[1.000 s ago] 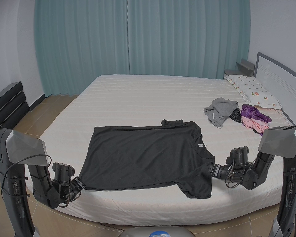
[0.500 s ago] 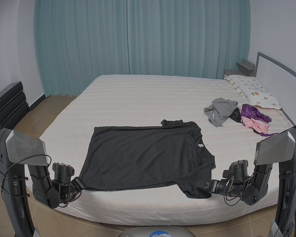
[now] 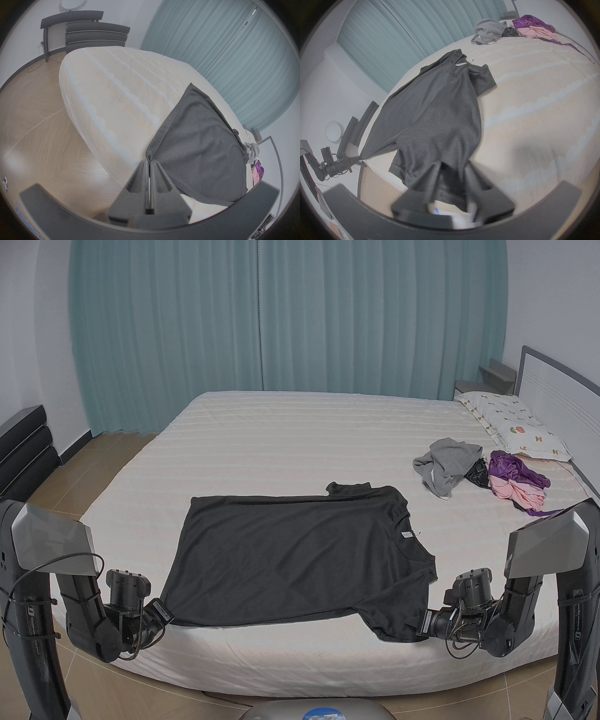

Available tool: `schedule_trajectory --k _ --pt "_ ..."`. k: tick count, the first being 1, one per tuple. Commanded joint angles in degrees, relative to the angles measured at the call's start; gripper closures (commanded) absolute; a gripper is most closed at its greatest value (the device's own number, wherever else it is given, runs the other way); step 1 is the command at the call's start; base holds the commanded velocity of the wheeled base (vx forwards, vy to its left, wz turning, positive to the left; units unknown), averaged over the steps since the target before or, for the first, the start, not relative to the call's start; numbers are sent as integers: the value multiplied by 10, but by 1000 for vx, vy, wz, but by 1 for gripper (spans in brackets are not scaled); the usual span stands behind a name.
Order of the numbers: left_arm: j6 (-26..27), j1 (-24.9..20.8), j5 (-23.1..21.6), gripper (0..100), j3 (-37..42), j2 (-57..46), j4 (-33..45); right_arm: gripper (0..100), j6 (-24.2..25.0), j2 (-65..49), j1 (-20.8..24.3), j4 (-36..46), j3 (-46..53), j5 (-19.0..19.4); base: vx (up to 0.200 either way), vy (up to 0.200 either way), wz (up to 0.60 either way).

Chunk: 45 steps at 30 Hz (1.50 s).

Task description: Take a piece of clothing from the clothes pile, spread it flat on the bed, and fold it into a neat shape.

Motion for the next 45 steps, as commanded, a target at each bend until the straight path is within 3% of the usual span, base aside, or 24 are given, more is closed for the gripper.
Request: schedule_trajectory --k 1,6,11,19,26,34,35,45 --pt "0 0 0 100 1 2 0 100 1 -13 -6 2 13 0 0 0 0" --pt "3 1 0 100 3 0 1 100 14 -62 -27 -4 67 20 0 0 0" --pt "6 0 2 100 12 -6 2 100 25 -122 -29 -5 133 64 0 0 0" --pt "62 -1 2 100 46 -10 0 100 21 -139 -16 -8 214 65 0 0 0" --pt "75 -2 2 100 53 -5 0 100 15 -105 0 -19 245 61 0 0 0" --pt "74 -4 1 100 53 -3 1 100 13 -39 0 -129 249 57 0 0 0" --pt "74 -6 1 100 53 -3 0 0 12 -29 1 -137 249 53 0 0 0" --pt "73 -13 1 100 53 4 0 0 10 0 -20 -199 220 40 0 0 0"
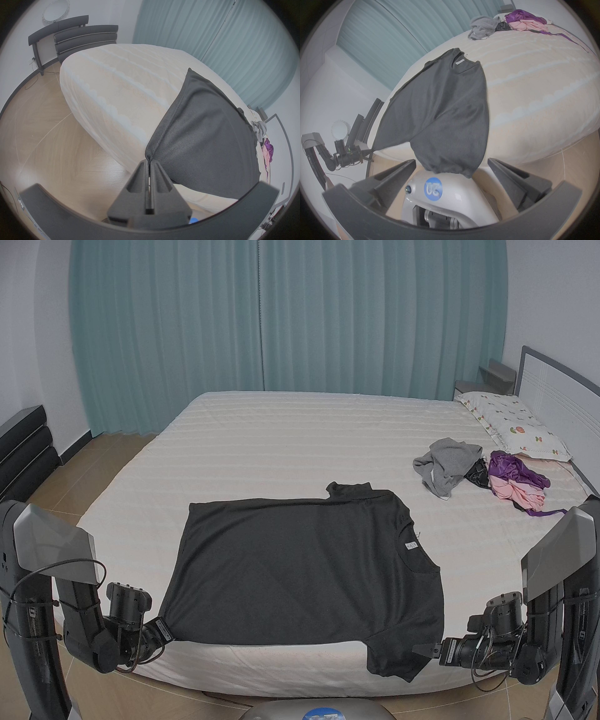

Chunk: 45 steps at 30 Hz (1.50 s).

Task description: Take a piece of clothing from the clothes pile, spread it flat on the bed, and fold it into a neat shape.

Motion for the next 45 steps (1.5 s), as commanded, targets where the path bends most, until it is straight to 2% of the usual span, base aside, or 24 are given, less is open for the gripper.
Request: schedule_trajectory --k 1,9,16,17,24,30,45 --pt "-1 -1 -1 100 0 4 0 0 0 24 -19 -11 -26 -3 0 0 0" --pt "0 -1 0 100 0 4 0 0 -4 31 -72 8 -103 -11 0 0 0" --pt "0 0 0 100 -1 5 0 0 -4 36 -73 41 -149 -11 0 0 0" --pt "0 0 0 100 -1 5 0 100 -4 36 -73 51 -159 -11 0 0 0" --pt "0 1 0 100 -3 9 -1 100 -4 30 -72 98 -180 -20 0 0 0" --pt "0 2 1 100 -4 12 -1 100 -11 1 -77 119 -141 -23 0 0 0" --pt "2 7 1 100 -9 9 -1 100 -19 -16 -78 84 -79 -23 0 0 0"
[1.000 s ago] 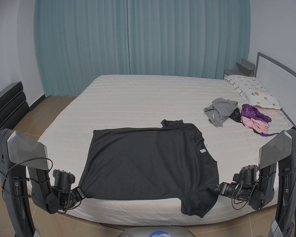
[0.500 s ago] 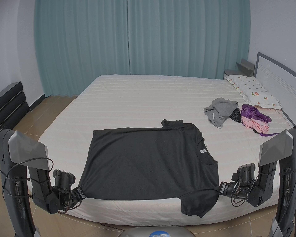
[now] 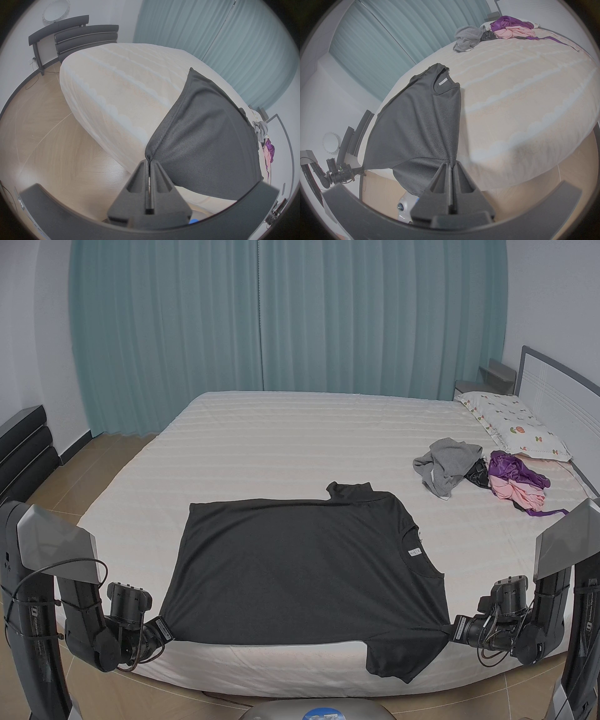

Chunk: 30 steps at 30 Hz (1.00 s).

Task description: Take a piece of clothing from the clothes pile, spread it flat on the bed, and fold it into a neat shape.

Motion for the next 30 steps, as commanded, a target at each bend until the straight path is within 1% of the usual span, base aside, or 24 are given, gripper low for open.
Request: schedule_trajectory --k 1,3,4,5,6,9,10,13,16,17,19,23,26,30 --pt "0 3 0 100 -1 -3 0 100 -1 -4 -2 -4 9 0 0 0 0" --pt "0 3 -1 100 -1 -3 -1 100 0 0 -2 -5 9 0 0 0 0" --pt "0 3 -1 0 -1 -3 -1 100 0 0 -2 -5 9 0 0 0 0" --pt "-1 3 -2 0 -1 -3 -1 100 1 2 -2 -5 9 5 0 0 0" --pt "-1 2 -2 0 -1 -3 -4 0 7 2 -2 -5 8 6 0 0 0" --pt "-2 5 -4 0 -1 -3 -13 0 11 -5 -3 -7 8 13 0 0 0" --pt "-2 8 -11 0 -1 -4 -18 0 20 -12 -4 -14 9 18 0 0 0" --pt "-1 23 -28 0 5 -18 -37 0 70 -33 0 -31 15 23 0 0 0" --pt "0 38 -41 0 4 -41 -47 0 94 -45 3 -37 16 22 0 0 0" --pt "0 38 -41 0 4 -41 -47 0 94 -45 3 -37 16 22 0 0 0" --pt "-2 43 -58 0 4 -64 -49 0 98 -54 3 -38 20 22 0 0 0" --pt "-4 42 -63 0 4 -70 -49 0 106 -62 5 -38 21 22 0 0 0" --pt "-13 42 -65 0 -2 -70 -49 0 113 -77 5 -37 27 22 0 0 0" --pt "-38 43 -66 0 -7 -70 -49 0 114 -85 4 -38 30 22 0 0 0"
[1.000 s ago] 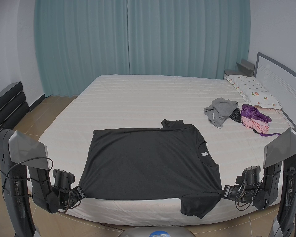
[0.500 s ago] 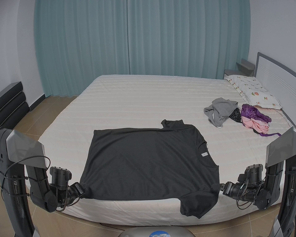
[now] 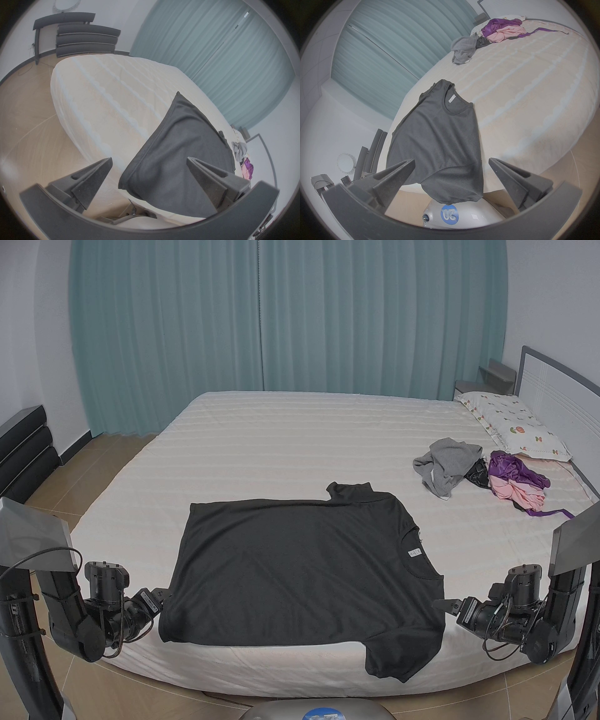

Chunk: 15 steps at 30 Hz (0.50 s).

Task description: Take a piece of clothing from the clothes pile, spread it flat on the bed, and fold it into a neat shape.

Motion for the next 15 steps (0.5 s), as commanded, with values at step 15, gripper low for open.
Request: schedule_trajectory --k 15 --pt "-13 1 -21 0 -1 -7 -1 0 1 -10 4 -1 5 -1 0 80 0"
